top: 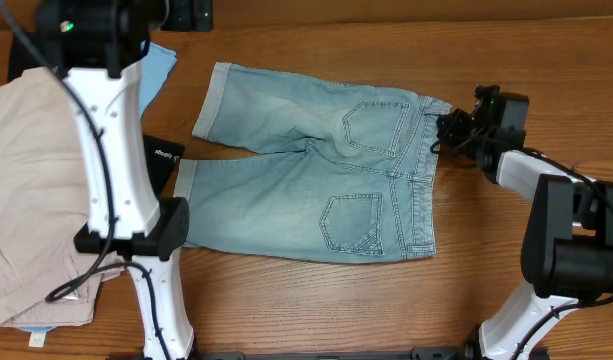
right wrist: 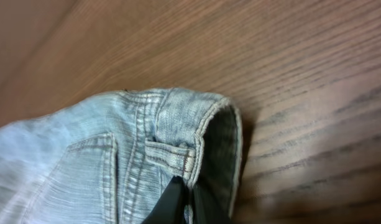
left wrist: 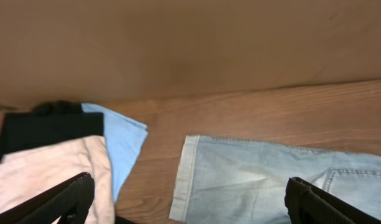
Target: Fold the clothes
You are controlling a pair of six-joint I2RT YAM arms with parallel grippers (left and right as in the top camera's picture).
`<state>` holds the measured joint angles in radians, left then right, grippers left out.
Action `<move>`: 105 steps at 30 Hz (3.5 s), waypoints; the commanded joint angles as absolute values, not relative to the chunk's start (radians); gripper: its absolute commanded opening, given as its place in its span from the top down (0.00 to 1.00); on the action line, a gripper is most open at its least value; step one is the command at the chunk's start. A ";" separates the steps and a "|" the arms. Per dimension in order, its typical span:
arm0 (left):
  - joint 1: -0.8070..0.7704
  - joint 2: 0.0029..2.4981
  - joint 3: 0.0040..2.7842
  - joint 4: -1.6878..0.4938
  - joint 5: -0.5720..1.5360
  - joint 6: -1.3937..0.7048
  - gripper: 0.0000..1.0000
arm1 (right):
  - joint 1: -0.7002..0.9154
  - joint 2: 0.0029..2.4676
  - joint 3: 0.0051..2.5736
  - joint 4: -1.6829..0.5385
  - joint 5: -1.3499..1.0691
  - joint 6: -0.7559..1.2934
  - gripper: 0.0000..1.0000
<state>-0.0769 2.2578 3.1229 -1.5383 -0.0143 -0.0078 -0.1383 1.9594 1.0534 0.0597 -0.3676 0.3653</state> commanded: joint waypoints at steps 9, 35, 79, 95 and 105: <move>-0.079 2.171 3.142 -1.582 -0.056 0.045 0.00 | -0.236 1.966 1.335 -0.070 -0.373 0.334 0.96; -0.079 1.908 3.002 -1.690 0.029 -0.195 0.00 | -0.275 1.362 1.825 -1.423 -0.338 0.237 0.00; -0.080 1.602 0.897 -0.878 0.170 -1.022 0.00 | -0.232 1.224 1.033 -1.280 -0.132 0.603 0.07; -0.080 1.602 0.815 -0.805 0.150 -1.073 0.39 | -0.123 1.253 1.033 -1.265 -0.095 0.633 0.09; -0.080 1.603 0.702 -0.560 0.145 -1.081 0.63 | -0.123 1.262 1.033 -1.269 -0.087 0.633 0.10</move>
